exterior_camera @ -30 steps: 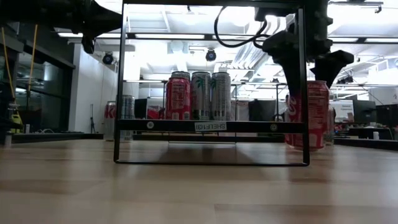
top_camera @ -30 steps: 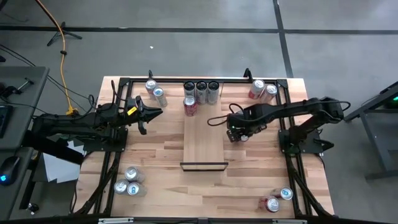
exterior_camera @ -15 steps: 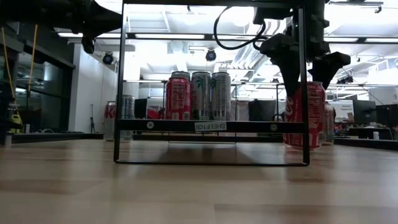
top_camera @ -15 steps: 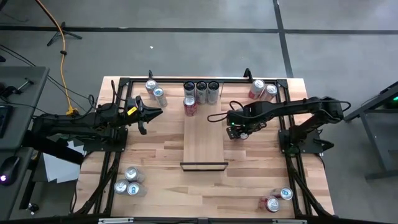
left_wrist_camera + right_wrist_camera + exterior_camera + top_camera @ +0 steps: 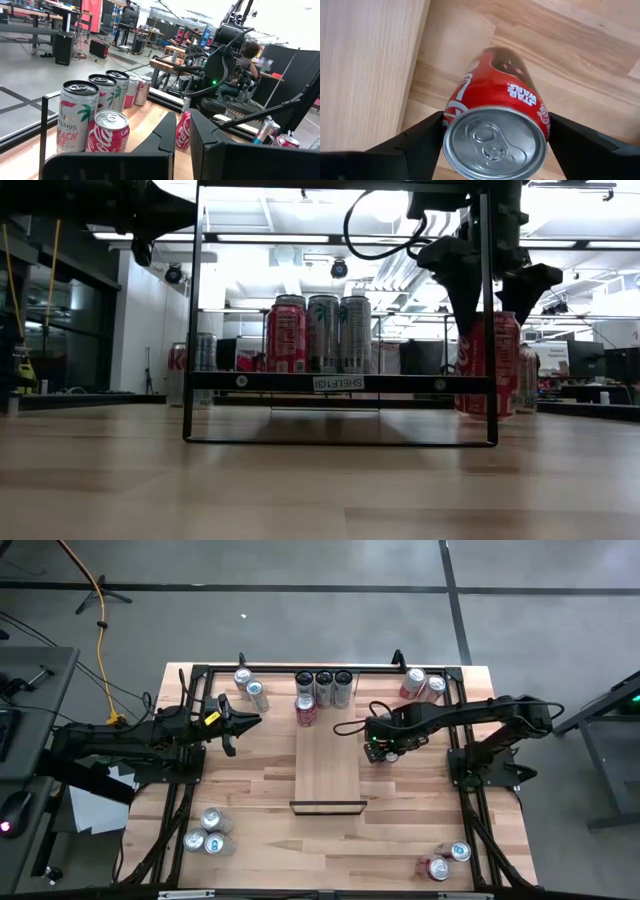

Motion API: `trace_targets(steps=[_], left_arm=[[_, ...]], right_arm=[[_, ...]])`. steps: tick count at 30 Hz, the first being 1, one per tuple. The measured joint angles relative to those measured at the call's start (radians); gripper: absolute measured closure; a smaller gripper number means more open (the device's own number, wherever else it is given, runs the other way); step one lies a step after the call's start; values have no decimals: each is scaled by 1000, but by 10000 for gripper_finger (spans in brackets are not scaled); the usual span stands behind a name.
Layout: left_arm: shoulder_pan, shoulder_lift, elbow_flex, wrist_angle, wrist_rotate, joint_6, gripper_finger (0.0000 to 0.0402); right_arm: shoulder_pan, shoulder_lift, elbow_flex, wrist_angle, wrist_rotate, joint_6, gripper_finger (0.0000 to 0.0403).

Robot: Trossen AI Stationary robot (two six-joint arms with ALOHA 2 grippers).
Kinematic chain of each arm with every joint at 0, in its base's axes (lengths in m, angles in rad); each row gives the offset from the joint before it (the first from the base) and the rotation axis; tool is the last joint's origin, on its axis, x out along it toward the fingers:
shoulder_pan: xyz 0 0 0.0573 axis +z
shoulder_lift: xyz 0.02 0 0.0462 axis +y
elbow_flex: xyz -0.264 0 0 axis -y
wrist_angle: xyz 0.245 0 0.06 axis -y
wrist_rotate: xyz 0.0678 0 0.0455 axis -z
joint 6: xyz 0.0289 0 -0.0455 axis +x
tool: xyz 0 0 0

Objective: Place canned beverage on shelf
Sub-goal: Put the top red-white soda can on the shelf aligned with the other red-white soda can

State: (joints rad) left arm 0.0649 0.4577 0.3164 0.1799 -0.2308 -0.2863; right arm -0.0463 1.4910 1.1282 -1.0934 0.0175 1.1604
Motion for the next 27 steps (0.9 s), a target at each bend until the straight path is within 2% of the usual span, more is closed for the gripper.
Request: trace_targets(steps=[8,12,17,27], left_arm=[[0,0,0,0,0,0,401],[0,0,0,0,0,0,401],[0,0,0,0,0,-4,401],[0,0,0,-3,11,-26,401]], right_arm=[[0,-2,2,0,12,4,47],[-1,-2,14,-21,16,-100,46],[-2,-2,89,-57,35,-316,45],[8,-2,236,-98,31,-884,45]])
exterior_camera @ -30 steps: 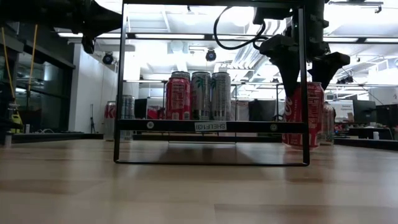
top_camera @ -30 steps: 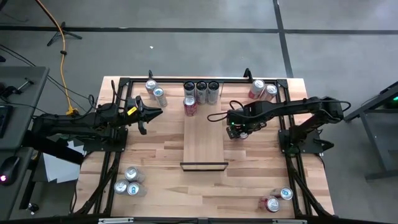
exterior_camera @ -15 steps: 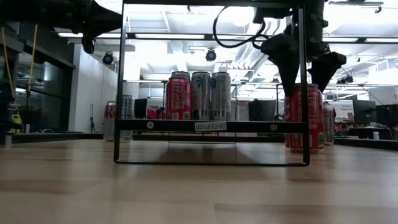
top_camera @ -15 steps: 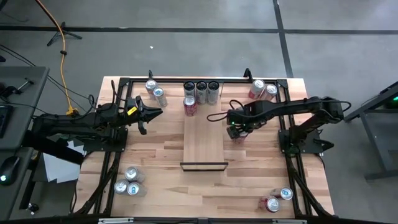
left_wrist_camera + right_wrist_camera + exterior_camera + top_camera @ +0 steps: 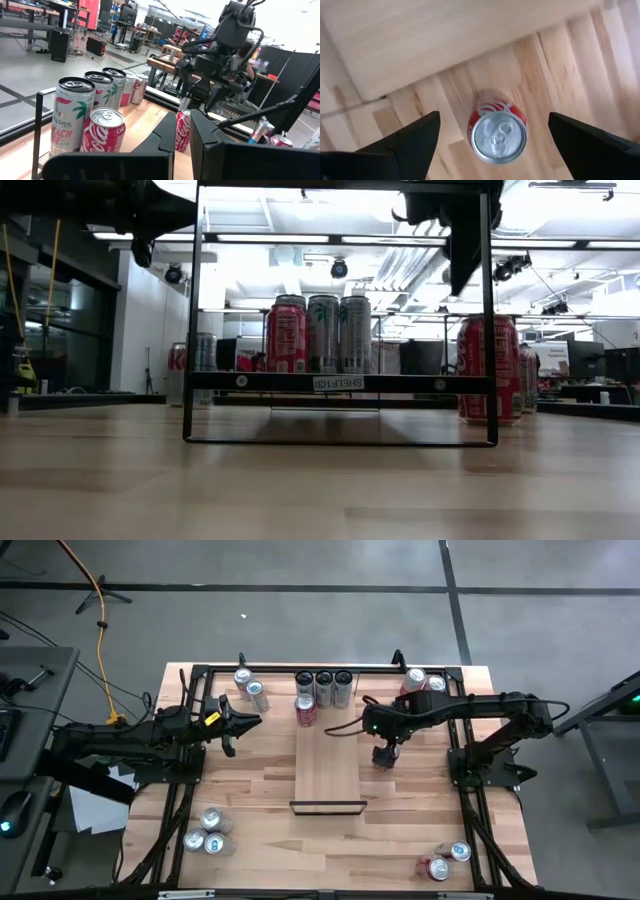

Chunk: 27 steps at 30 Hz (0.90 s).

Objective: Place canned beverage on shelf
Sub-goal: Put the top red-white soda can on the shelf aligned with the other red-white soda can

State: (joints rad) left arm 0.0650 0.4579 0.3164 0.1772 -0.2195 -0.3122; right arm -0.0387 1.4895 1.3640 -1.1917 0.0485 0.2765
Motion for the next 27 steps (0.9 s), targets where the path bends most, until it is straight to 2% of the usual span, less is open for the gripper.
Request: trace_targets(steps=[4,11,16,22,27], left_arm=[[0,0,0,0,0,0,401],[0,0,0,0,0,0,401],[0,0,0,-2,0,-1,401],[0,0,0,-3,0,-18,401],[0,0,0,-6,-8,-18,401]], right_arm=[[0,0,27,5,-1,-50,45],[1,-2,13,-178,-50,-258,45],[1,-47,-95,-105,-49,-357,45],[1,-77,-200,60,-30,-363,45],[1,-76,-266,96,-29,-346,45]])
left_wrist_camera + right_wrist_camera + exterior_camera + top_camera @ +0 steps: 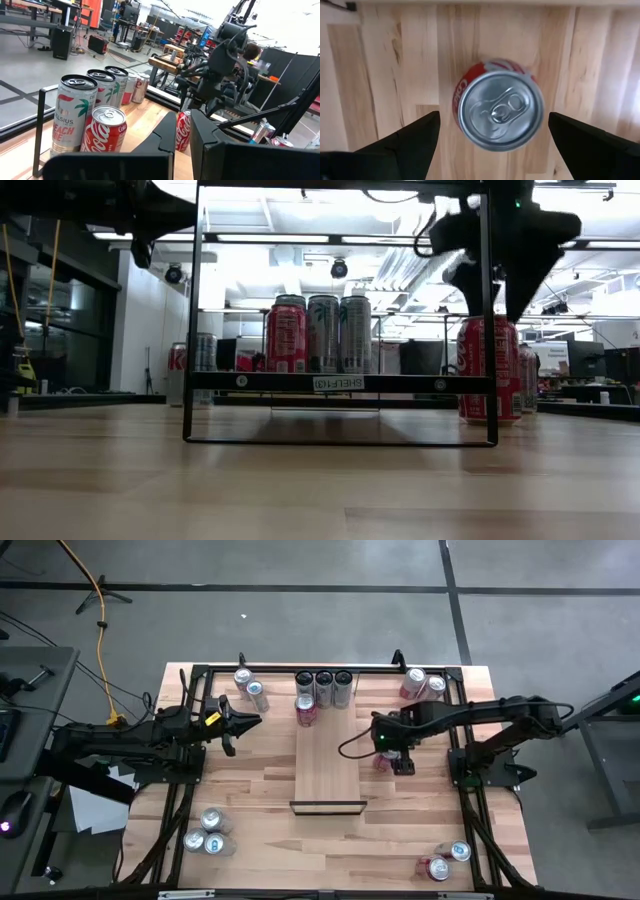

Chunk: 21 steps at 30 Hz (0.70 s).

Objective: Place canned beverage on shelf
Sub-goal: Put the top red-white soda can on the shelf aligned with the other red-white soda can

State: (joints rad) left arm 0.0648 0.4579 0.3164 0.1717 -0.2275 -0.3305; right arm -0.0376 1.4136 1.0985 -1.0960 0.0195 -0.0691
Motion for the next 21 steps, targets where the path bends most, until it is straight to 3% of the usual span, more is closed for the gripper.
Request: trace_targets(steps=[13,21], left_arm=[[0,0,0,-5,0,0,401],[0,0,0,-30,0,-8,401]], right_arm=[[0,0,-106,136,-6,89,47],[0,0,-107,197,-6,139,104]])
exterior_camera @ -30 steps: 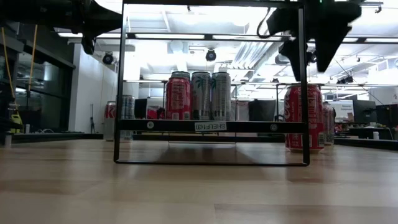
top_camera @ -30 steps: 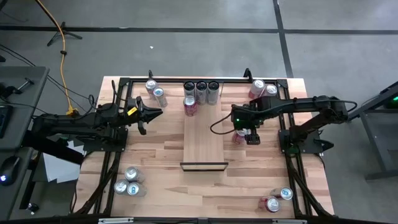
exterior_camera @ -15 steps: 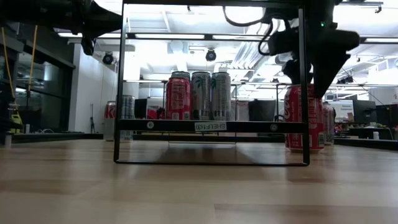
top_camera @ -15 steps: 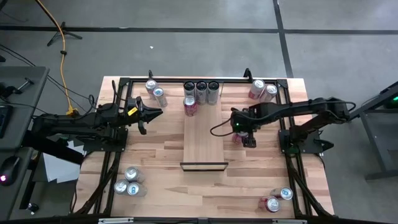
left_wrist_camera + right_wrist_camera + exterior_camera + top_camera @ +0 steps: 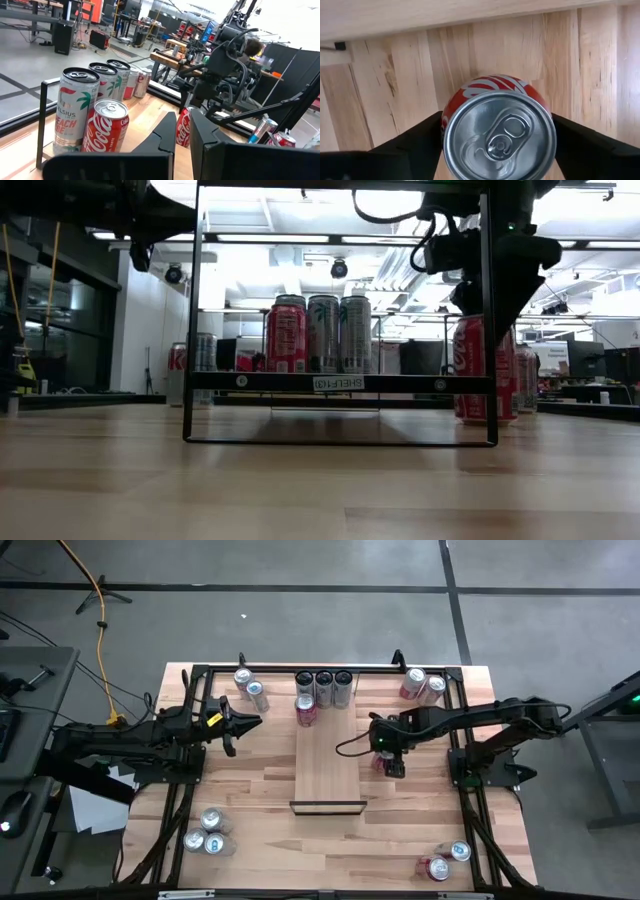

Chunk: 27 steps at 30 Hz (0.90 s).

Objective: Place canned beverage on shelf
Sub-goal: Put the top red-white soda can on the shelf aligned with the other red-white soda can

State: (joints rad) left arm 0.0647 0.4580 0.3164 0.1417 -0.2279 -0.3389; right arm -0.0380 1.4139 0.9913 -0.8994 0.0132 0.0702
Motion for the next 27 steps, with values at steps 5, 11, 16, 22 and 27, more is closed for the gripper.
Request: trace_targets(steps=[5,11,16,22,27], left_arm=[[0,0,0,0,0,-1,401],[0,0,0,1,0,-24,401],[0,0,0,13,0,-28,401],[0,0,0,53,0,-36,401],[0,0,0,53,0,-37,401]], right_arm=[[0,2,47,-91,-5,32,113],[-20,2,288,-289,38,-1,113],[-57,76,519,-362,86,94,113],[-61,281,771,-456,100,108,113],[-82,437,941,-450,112,75,113]])
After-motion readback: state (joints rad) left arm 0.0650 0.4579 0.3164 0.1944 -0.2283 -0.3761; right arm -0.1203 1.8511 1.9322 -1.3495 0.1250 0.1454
